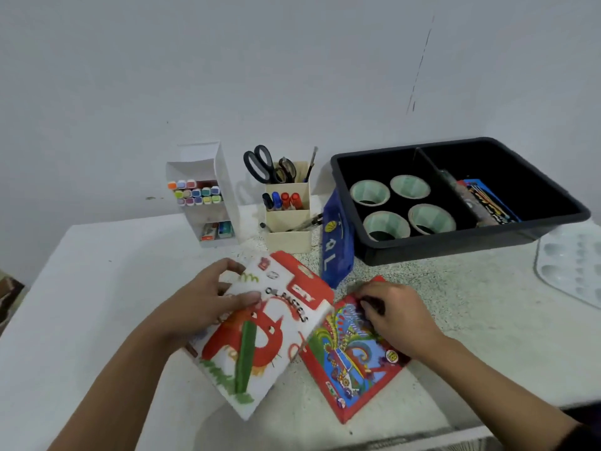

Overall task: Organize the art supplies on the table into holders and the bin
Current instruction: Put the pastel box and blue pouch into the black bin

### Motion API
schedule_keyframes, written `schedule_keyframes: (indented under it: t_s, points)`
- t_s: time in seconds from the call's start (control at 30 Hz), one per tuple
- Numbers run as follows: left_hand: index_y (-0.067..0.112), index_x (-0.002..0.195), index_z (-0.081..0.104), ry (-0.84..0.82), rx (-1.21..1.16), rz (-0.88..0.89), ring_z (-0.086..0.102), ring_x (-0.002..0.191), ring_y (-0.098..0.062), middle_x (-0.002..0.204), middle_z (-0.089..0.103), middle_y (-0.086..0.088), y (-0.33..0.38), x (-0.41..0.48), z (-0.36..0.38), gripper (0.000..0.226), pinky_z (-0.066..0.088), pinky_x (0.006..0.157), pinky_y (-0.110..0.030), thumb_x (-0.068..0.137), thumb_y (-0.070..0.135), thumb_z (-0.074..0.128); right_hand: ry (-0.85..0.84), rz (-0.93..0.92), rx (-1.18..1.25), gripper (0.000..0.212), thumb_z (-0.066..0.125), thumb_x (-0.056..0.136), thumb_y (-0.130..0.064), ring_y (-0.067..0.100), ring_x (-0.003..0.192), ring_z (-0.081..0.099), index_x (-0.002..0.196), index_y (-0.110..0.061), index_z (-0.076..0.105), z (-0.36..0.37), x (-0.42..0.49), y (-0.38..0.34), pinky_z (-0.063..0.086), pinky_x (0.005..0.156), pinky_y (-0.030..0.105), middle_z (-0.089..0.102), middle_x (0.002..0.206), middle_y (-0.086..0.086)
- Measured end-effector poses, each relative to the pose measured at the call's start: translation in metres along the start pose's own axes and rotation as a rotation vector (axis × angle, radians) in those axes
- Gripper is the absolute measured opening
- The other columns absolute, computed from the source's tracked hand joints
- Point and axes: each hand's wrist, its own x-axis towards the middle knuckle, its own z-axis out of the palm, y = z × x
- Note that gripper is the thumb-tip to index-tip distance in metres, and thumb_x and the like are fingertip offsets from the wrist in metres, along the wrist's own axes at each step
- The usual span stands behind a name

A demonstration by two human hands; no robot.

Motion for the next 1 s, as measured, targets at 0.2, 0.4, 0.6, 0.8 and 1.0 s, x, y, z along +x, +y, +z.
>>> schedule_keyframes:
  t_s: [0.2,0.4,0.6,0.8,1.0]
  points:
    - [0.031,0.102,0.056,-0.073,0.166,0.224,0.072,0.086,-0.007,0.107,0.068,0.012,0.027,0.034,0.085,0.039,0.060,0.074,-0.030,0.078,0.047,0.081,0.100,0.209,-0.034,0.013,0.062,0.094,-0.023,0.010,0.086,0.059,0.101,-0.023,0.073,-0.029,-0.002,0.029,0.048,0.074,0.027,0.069,0.095,-0.008]
    - [0.041,0.114,0.060,0.081,0.447,0.341,0.056,0.100,0.000,0.106,0.056,0.022,0.019,0.056,0.133,0.039,0.049,0.087,-0.026,0.080,0.055,0.074,-0.235,0.261,0.083,0.064,0.044,0.088,-0.075,0.006,0.095,0.055,0.126,-0.027,0.065,-0.046,-0.020,0.043,0.051,0.082,0.025,0.054,0.108,-0.013]
    - [0.036,0.119,0.059,0.191,0.635,0.213,0.057,0.095,-0.007,0.108,0.059,0.012,0.011,0.059,0.153,0.051,0.051,0.083,-0.030,0.082,0.072,0.058,-0.304,0.272,0.126,0.081,0.084,0.056,-0.070,0.010,0.101,0.058,0.122,-0.031,0.058,-0.043,-0.017,0.041,0.054,0.088,0.034,0.061,0.109,-0.012]
    - [0.025,0.107,0.058,0.128,0.598,0.104,0.060,0.092,-0.008,0.103,0.064,0.008,0.029,0.056,0.167,0.052,0.053,0.083,-0.032,0.080,0.070,0.064,-0.409,0.332,0.138,0.085,0.094,0.059,-0.046,0.009,0.096,0.063,0.133,-0.025,0.057,-0.059,-0.002,0.045,0.054,0.086,0.029,0.064,0.102,-0.013]
    - [0.026,0.106,0.054,0.145,0.546,0.092,0.061,0.091,-0.007,0.103,0.064,0.007,0.043,0.050,0.190,0.051,0.053,0.082,-0.031,0.081,0.071,0.062,-0.449,0.412,0.373,0.070,0.099,0.055,-0.022,0.008,0.089,0.069,0.111,-0.025,0.058,-0.074,-0.001,0.073,0.061,0.078,0.029,0.067,0.104,-0.008]
